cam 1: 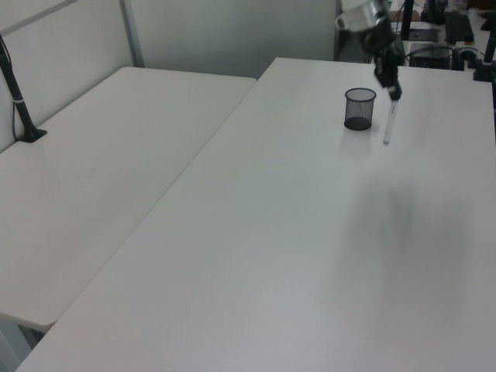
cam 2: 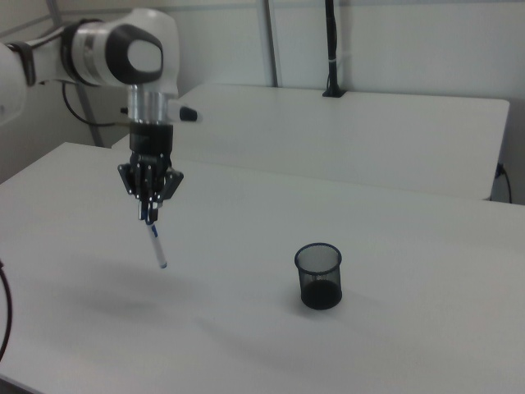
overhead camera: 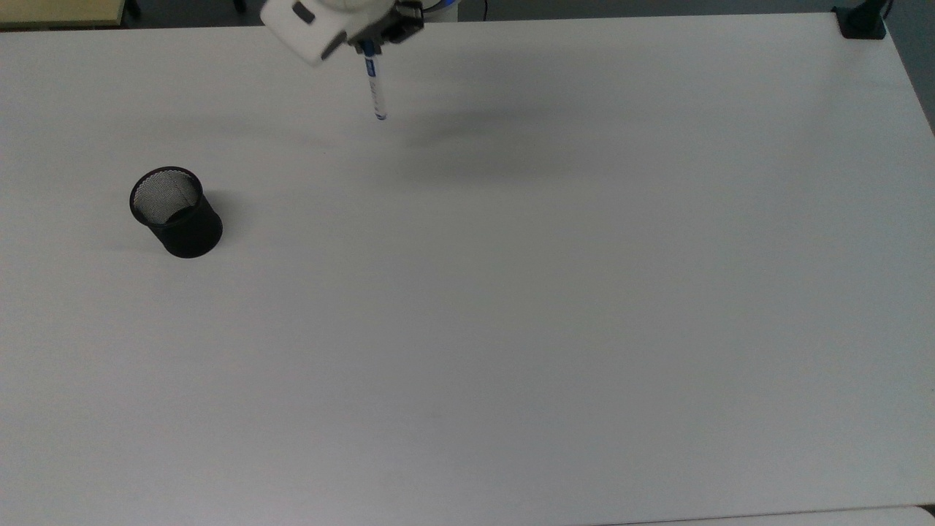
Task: Remove the marker
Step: 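Carry the marker away from the cup and lower it to the table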
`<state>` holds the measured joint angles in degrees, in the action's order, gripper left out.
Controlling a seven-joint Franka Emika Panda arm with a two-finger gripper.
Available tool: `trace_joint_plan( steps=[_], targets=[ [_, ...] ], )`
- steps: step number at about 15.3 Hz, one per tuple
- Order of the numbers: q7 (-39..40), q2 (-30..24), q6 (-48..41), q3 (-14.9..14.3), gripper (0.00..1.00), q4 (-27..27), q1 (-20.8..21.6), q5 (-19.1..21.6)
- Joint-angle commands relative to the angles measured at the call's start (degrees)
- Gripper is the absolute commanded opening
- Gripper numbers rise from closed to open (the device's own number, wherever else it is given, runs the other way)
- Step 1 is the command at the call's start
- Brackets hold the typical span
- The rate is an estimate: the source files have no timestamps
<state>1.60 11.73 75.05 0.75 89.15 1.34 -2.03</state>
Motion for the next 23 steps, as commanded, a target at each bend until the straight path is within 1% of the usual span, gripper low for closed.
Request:
trace_joint_plan(
  steps=[1,3,4,7,8,11,13,16,17,19,20,22,23],
  targets=[
    [-10.5,7.0,-2.9,-1.4,0.0,-3.3,2.8,5.4],
    [-14.3,8.6,-2.6,-1.5,0.0,-3.1,2.8,9.8],
    [-15.7,9.0,-2.9,-1.5,0.0,-3.2,2.7,11.1],
    [-17.1,9.5,-2.7,-1.5,0.0,-2.9,2.7,12.9],
    [-18.4,11.0,-2.4,-1.5,0.0,-2.9,2.9,13.4],
    [-20.5,14.8,-1.8,-0.8,0.0,-3.2,3.0,13.5],
    [-20.7,15.3,1.3,-0.8,0.0,-3.1,4.7,13.1],
    [-22.3,16.7,3.5,-0.8,0.03,-3.3,5.7,12.7],
    [-23.2,17.0,5.4,-0.8,0.04,-3.3,6.2,12.7],
    [-26.4,17.1,10.1,-0.8,0.13,-3.1,7.0,11.5],
    [-27.4,17.1,13.0,-0.7,0.16,-3.0,7.2,10.4],
    [-27.7,17.1,18.8,-0.7,0.16,-2.7,7.4,8.5],
    [-27.7,17.2,20.6,-0.6,0.16,-2.7,7.4,8.1]
  ],
)
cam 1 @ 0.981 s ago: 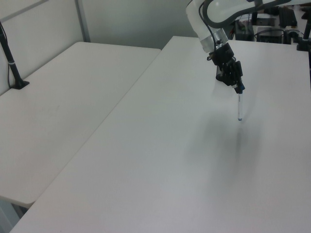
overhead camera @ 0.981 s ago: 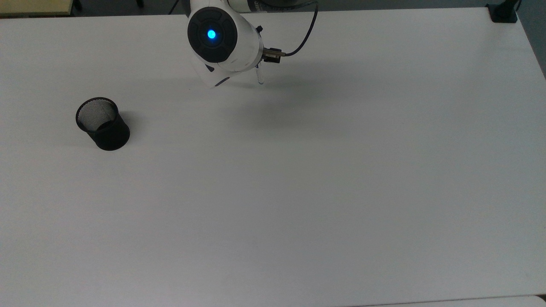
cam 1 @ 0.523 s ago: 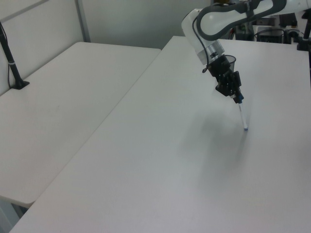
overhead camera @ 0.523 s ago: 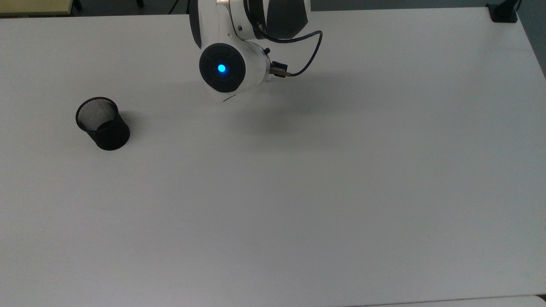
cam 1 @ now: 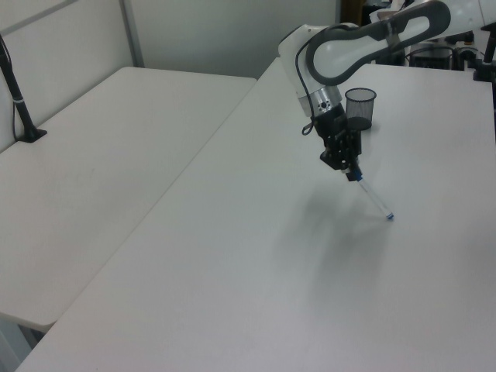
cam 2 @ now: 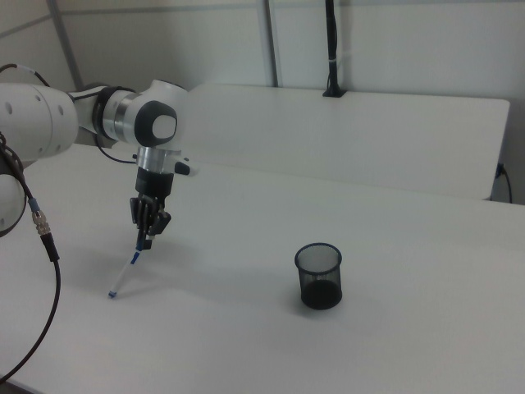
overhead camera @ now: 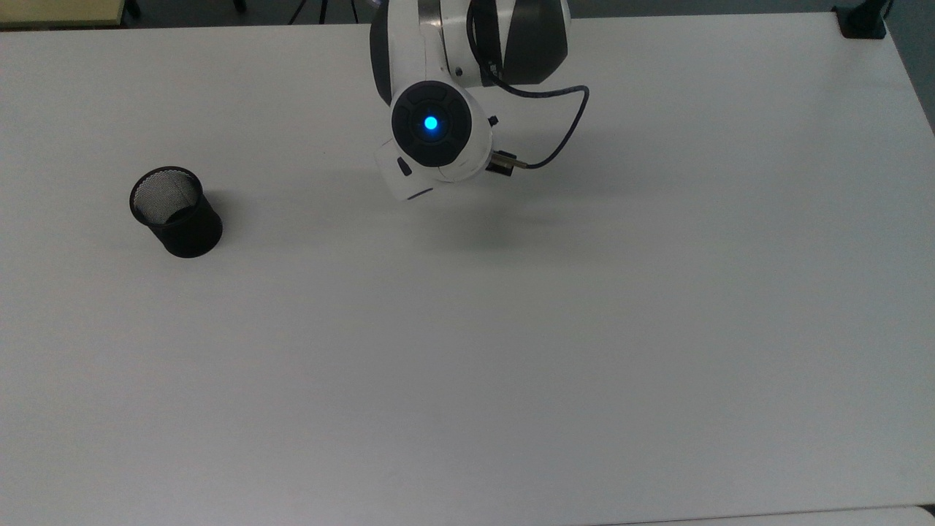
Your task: Remove the marker
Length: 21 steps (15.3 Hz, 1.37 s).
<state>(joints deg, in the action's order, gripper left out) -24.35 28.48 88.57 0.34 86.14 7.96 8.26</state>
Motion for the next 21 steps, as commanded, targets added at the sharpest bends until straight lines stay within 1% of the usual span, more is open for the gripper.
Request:
trace_joint_plan(
  steps=[1,2,3,5,6,7,8,9,11,13,14,15,18,21],
  targets=[
    [-1.7,0.4,8.0,-0.2,0.17,0.3,0.8,-2.2],
    [-1.6,0.4,8.9,0.4,0.18,0.4,0.9,-2.4],
    [-1.4,0.4,10.3,1.3,0.2,0.4,0.9,-3.7],
    [-1.7,0.8,15.2,3.8,0.25,1.5,1.0,-8.4],
    [-1.9,1.0,16.9,4.7,0.39,1.8,1.4,-10.5],
    [-2.3,1.0,17.7,4.8,0.66,1.8,1.6,-11.9],
    [-2.3,1.0,17.8,4.9,0.75,1.8,1.6,-12.4],
    [-2.3,1.0,17.8,4.9,0.8,1.8,1.6,-12.6],
    [-2.0,1.0,17.8,4.9,0.83,1.8,1.6,-12.7],
    [-1.9,0.9,17.6,5.0,0.91,1.8,1.6,-12.8],
    [-1.9,0.8,17.6,4.9,0.92,1.7,1.6,-12.9],
    [-2.0,0.6,17.6,4.9,1.0,1.7,1.6,-12.9],
    [-2.5,-1.2,17.1,5.0,1.0,1.7,1.4,-12.9],
    [-3.9,-5.3,14.2,5.0,1.0,2.1,1.0,-12.9]
  ],
)
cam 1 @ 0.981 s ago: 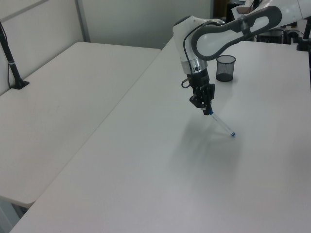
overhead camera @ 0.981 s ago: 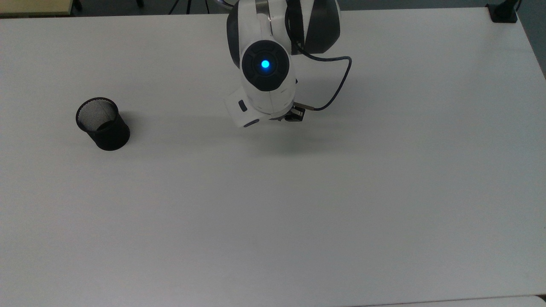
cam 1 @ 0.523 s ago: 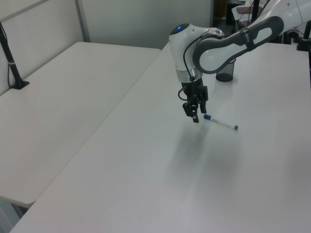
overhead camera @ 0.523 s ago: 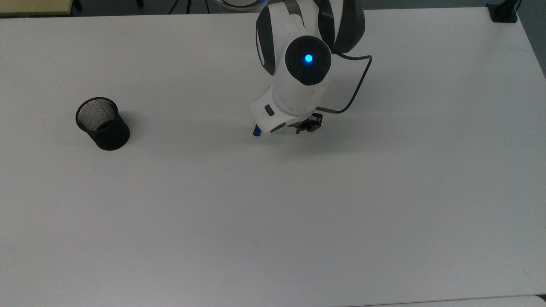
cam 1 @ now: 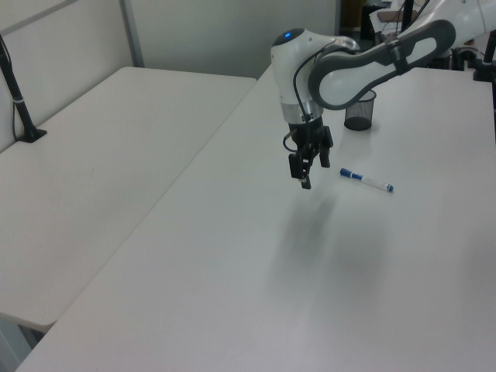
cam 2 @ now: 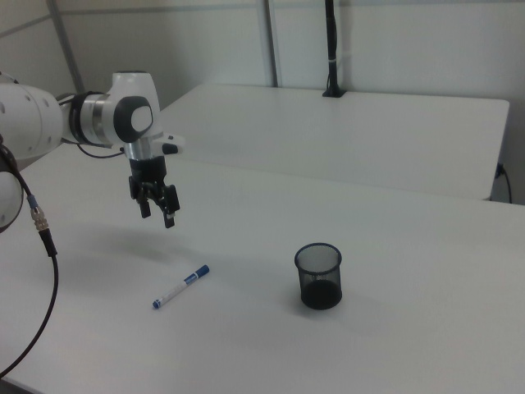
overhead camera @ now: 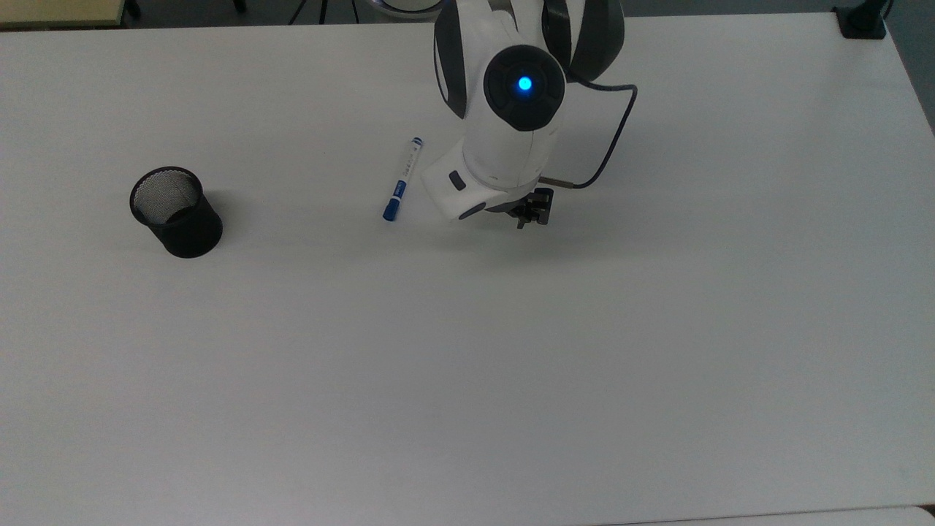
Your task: Remove the marker
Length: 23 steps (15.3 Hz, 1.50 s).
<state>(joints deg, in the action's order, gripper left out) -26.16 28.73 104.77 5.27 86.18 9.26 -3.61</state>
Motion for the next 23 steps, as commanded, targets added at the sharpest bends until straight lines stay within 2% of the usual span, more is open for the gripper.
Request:
trace_joint_plan(
  steps=[1,8,13,15,19,23],
  targets=[
    [-2.2,-7.1,-2.5,0.1,1.0,2.2,-0.7,-1.0],
    [0.3,-21.1,-5.5,-0.7,1.0,6.1,-6.2,-1.0],
    [10.7,-29.5,-6.2,-5.1,1.0,10.5,-6.9,-0.5],
    [15.3,-30.1,-6.6,-6.4,1.0,10.5,-7.4,-0.3],
    [24.3,-29.9,-6.1,-6.4,1.0,9.9,-10.0,0.0],
    [26.2,-29.5,-5.6,-6.4,1.0,9.7,-9.9,0.1]
  ],
)
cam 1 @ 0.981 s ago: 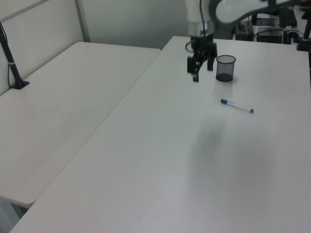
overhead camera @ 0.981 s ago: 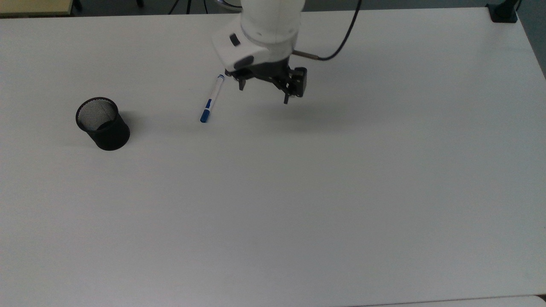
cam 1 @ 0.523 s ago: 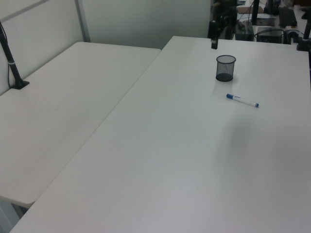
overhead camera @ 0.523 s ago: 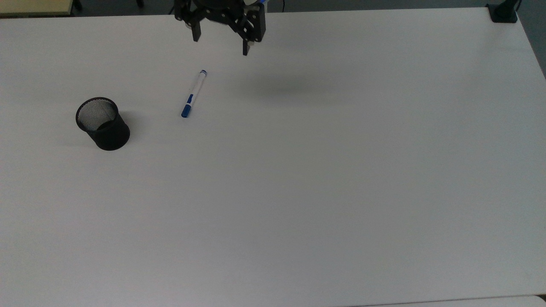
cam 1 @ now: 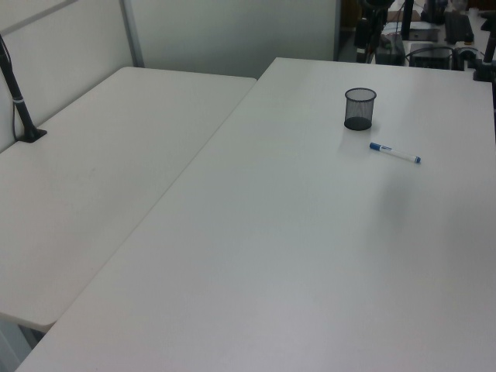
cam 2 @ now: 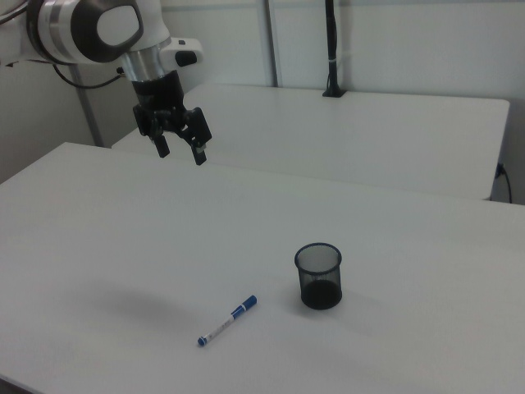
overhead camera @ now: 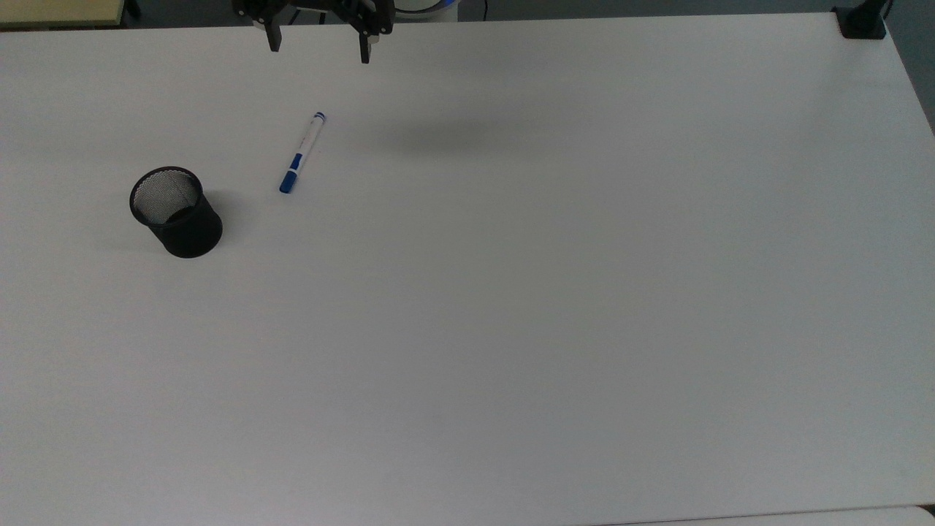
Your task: Remove the marker
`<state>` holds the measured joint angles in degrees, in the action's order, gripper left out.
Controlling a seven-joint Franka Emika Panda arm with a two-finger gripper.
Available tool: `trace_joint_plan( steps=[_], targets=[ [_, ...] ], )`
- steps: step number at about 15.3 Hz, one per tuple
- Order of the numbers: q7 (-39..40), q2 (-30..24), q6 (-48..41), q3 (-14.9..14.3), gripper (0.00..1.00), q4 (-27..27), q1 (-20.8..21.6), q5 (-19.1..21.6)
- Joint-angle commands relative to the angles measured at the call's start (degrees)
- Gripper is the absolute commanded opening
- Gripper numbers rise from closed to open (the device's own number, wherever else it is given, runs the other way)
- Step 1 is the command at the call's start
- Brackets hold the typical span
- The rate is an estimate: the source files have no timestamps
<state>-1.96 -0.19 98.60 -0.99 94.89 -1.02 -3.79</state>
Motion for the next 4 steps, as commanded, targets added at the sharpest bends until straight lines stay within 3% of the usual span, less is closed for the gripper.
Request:
trace_joint_plan(
  steps=[1,4],
  targets=[
    [2.0,-0.5,1.1,-0.2,1.0,1.0,0.4,0.3],
    [1.8,-0.6,1.2,-0.1,1.0,1.0,0.4,0.3]
  ],
)
